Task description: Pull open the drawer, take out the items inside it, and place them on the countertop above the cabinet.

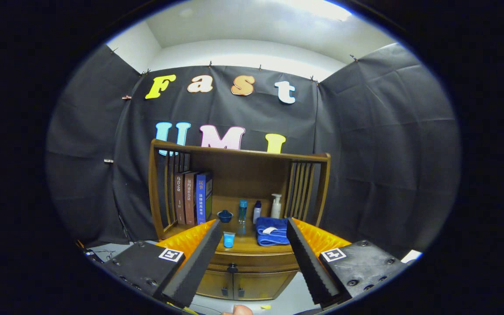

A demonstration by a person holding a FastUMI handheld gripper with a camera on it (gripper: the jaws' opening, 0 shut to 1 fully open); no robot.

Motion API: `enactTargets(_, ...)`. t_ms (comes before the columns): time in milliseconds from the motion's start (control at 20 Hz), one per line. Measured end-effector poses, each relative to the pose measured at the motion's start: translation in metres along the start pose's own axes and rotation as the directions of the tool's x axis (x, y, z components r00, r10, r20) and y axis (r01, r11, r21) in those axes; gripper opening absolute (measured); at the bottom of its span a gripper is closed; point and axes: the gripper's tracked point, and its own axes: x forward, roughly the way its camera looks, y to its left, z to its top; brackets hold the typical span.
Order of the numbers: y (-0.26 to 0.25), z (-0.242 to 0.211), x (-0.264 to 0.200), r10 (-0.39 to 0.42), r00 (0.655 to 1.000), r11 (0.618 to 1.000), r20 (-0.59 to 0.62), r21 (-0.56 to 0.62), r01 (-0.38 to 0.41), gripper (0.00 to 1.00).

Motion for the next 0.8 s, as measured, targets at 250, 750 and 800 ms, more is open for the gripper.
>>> enactTargets(250,0.000,0.021,-0.031,-0.001,0.998,1.000,0.070,-0.003,0.001,0.98)
enactTargets(750,0.007,0.015,-0.032,0.009,0.998,1.000,0.056,0.025,-0.010,0.98)
enactTargets(800,0.007,0.015,-0.033,0.009,0.998,1.000,0.058,0.026,-0.010,0.98)
